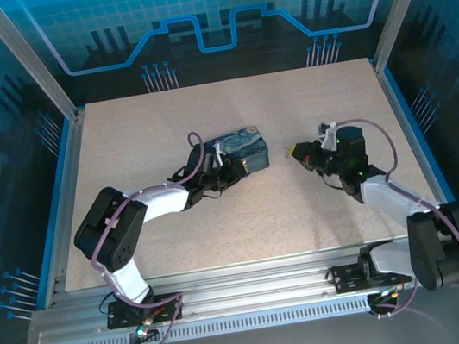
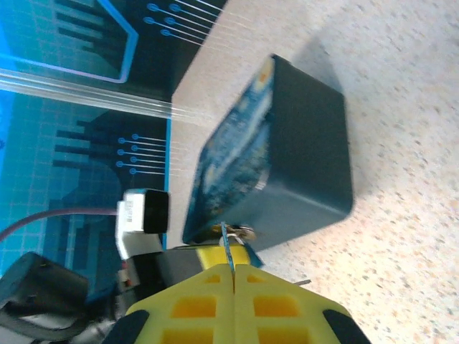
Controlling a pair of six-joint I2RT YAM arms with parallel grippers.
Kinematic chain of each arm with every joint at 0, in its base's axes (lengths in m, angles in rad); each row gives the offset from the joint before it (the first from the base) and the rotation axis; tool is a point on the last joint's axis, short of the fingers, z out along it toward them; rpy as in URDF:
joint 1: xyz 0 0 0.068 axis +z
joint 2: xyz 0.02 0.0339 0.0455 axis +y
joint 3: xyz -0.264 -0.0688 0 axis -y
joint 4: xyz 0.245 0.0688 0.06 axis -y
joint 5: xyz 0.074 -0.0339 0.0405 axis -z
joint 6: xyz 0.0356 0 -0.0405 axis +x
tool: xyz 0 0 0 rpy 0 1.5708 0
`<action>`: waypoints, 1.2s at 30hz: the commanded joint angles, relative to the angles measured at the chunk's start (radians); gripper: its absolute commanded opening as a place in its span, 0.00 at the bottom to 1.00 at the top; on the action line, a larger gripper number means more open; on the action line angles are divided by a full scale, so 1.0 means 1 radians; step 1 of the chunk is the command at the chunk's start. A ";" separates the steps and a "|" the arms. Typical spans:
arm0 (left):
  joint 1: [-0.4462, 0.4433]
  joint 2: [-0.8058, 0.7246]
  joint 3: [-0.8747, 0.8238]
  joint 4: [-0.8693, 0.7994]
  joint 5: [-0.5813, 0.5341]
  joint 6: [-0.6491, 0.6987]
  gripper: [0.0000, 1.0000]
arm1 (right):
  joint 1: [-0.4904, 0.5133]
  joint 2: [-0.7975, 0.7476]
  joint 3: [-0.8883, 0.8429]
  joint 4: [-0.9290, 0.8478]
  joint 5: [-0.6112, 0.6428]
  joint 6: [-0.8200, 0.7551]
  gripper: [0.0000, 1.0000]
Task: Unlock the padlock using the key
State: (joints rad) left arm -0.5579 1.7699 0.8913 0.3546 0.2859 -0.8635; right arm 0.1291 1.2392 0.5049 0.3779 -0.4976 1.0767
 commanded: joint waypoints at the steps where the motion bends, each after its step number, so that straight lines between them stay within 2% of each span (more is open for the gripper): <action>1: 0.012 0.004 0.003 0.061 0.030 -0.019 0.00 | 0.035 0.044 -0.053 0.192 0.005 0.079 0.00; 10: 0.019 0.003 0.000 0.077 0.033 -0.036 0.00 | 0.216 0.204 -0.113 0.427 0.106 0.171 0.00; 18: 0.020 0.006 0.004 0.089 0.039 -0.044 0.00 | 0.296 0.335 -0.102 0.581 0.148 0.246 0.00; 24: 0.019 0.007 -0.003 0.101 0.037 -0.050 0.00 | 0.331 0.417 -0.073 0.661 0.153 0.284 0.00; 36: 0.023 0.005 -0.008 0.113 0.042 -0.058 0.00 | 0.332 0.485 -0.060 0.751 0.153 0.338 0.00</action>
State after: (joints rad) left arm -0.5430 1.7699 0.8875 0.4244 0.2974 -0.9180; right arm 0.4515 1.7061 0.4217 1.0641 -0.3576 1.3964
